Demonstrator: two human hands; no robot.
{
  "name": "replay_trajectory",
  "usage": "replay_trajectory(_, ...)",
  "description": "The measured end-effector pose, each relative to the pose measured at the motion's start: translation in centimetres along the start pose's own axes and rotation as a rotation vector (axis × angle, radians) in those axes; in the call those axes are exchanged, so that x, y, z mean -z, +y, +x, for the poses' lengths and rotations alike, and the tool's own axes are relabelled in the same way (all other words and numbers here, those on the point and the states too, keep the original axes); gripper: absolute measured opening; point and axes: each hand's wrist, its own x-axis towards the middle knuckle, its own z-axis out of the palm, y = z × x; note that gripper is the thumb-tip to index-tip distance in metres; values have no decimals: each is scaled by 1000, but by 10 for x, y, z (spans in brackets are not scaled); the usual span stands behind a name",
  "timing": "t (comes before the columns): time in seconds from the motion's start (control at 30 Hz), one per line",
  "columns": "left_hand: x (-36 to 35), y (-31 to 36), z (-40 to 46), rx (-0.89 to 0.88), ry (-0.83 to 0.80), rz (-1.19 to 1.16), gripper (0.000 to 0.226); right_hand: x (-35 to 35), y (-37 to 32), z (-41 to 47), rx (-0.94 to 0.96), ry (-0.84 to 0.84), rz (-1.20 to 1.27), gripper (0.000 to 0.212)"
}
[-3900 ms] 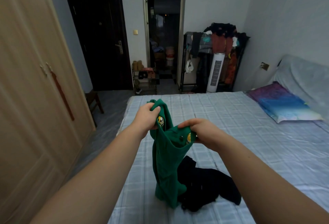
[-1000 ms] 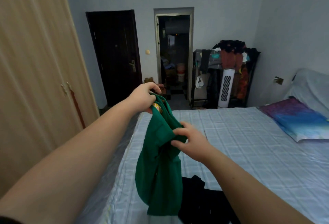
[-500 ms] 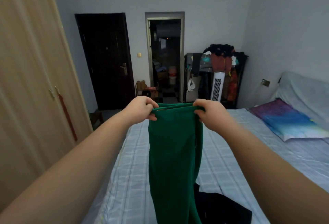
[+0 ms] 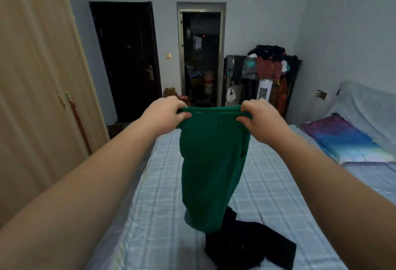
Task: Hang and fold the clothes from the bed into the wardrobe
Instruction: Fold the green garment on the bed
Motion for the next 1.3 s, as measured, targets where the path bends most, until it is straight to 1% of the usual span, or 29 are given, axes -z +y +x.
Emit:
replay_trajectory(0.03,2,2,1,-7,30,-6,24,2,0,0,-11,9,-20,17)
replay_trajectory(0.07,2,3,1,-8,64,-47,23,3,1,1,-32,10,16,17)
replay_trajectory(0.2,0,10,-1,43,241,-306,13,12,1,5,-101,73,377,17)
replay_trajectory(0.23,-1,11,-2,50,278,-352,11,15,0,5,-114,77,472,23)
replay_trajectory(0.27,-2,13,-4,56,307,-388,10,18,-1,6,-120,74,559,35)
replay_trajectory(0.3,-2,15,-5,59,328,-430,12,19,-1,8,-121,79,639,47)
replay_trajectory(0.33,-2,17,-7,72,341,-484,18,17,1,11,-138,92,706,52)
replay_trajectory(0.37,-2,18,-9,93,345,-548,27,14,1,13,-168,114,765,50)
replay_trajectory(0.43,-3,20,-12,151,341,-662,45,7,3,16,-264,141,892,33)
replay_trajectory(0.47,-3,19,-16,181,324,-719,49,5,2,16,-314,126,992,26)
replay_trajectory(0.5,-4,18,-20,208,300,-791,48,4,-1,14,-350,96,1112,23)
replay_trajectory(0.57,-3,19,-35,248,218,-946,35,5,-9,6,-365,40,1263,23)
replay_trajectory(0.6,-2,20,-43,258,179,-997,28,7,-13,0,-345,28,1262,24)
replay_trajectory(0.67,3,21,-60,253,128,-1036,19,8,-18,-11,-278,-11,1165,25)
replay_trajectory(0.73,8,20,-77,262,144,-1051,16,14,-28,-24,-223,-113,1067,24)
replay_trajectory(0.77,10,19,-86,269,161,-1062,15,18,-34,-31,-211,-144,1040,23)
replay_trajectory(0.8,11,19,-94,269,175,-1077,14,22,-42,-37,-213,-141,1031,23)
replay_trajectory(0.87,15,23,-113,243,206,-1091,15,32,-57,-49,-248,-67,1062,24)
replay_trajectory(0.97,31,22,-141,173,234,-961,20,45,-85,-72,-247,-38,919,24)
replay_trajectory(1.03,45,13,-162,135,208,-959,21,49,-107,-87,-238,89,906,22)
replay_trajectory(1.07,51,8,-174,125,189,-1019,22,51,-119,-94,-240,135,929,22)
replay_trajectory(1.13,61,-2,-199,123,125,-1135,24,53,-142,-108,-265,128,981,22)
replay_trajectory(1.23,71,-10,-230,121,25,-1154,27,47,-167,-130,-330,107,1025,22)
replay_trajectory(1.3,74,-14,-247,116,7,-1199,34,46,-183,-143,-356,119,1051,23)
